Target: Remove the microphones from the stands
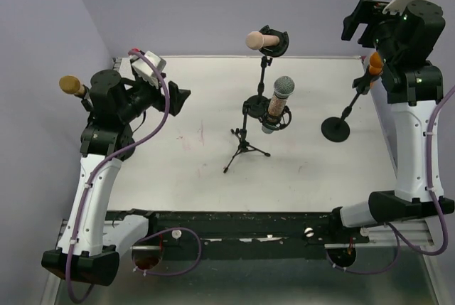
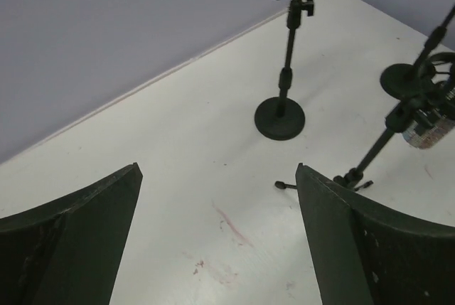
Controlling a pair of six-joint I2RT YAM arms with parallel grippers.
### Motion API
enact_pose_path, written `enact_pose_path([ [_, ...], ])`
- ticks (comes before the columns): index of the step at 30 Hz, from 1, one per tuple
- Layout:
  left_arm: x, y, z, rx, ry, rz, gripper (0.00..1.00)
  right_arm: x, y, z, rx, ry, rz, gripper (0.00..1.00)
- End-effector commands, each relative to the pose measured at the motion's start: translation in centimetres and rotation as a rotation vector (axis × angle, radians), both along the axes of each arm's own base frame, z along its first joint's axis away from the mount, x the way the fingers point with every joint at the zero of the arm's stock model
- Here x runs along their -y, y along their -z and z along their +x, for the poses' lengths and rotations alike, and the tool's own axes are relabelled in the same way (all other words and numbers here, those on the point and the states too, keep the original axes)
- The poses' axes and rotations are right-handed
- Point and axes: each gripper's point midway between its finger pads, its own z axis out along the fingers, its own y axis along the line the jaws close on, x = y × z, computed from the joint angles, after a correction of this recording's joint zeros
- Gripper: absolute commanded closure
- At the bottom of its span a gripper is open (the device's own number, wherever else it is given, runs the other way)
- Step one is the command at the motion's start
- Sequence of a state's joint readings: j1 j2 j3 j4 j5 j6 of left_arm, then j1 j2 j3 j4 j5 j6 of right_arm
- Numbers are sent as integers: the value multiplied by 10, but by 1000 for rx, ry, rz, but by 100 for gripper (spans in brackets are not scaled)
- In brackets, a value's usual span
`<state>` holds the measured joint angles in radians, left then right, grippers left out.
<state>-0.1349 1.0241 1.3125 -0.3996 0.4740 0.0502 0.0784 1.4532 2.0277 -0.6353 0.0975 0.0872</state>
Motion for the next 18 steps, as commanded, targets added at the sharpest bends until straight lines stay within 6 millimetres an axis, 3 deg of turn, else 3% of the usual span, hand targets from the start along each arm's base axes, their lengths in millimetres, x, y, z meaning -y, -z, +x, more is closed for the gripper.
enact_pose_path([
  [1,39,16,-34,85,293,25,4,1,-3,-27,26,-31,-69,0],
  [2,45,25,-38,76,329,31,4,-7,-1,-33,48,-94,-124,0],
  [5,63,45,-45,55,403,57,5,-52,-6,-77,163,-389,-235,0],
  [7,77,56,-47,40,445,57,7,-83,7,-102,184,-614,-308,0],
  [9,89,63,-43,23,445,41,10,-99,18,-111,131,-734,-298,0],
  [13,114,68,-37,-29,451,-26,14,-116,42,-117,-13,-913,-303,2],
  [18,137,74,-29,-11,485,-22,16,-123,69,-126,-83,-1013,-308,2],
])
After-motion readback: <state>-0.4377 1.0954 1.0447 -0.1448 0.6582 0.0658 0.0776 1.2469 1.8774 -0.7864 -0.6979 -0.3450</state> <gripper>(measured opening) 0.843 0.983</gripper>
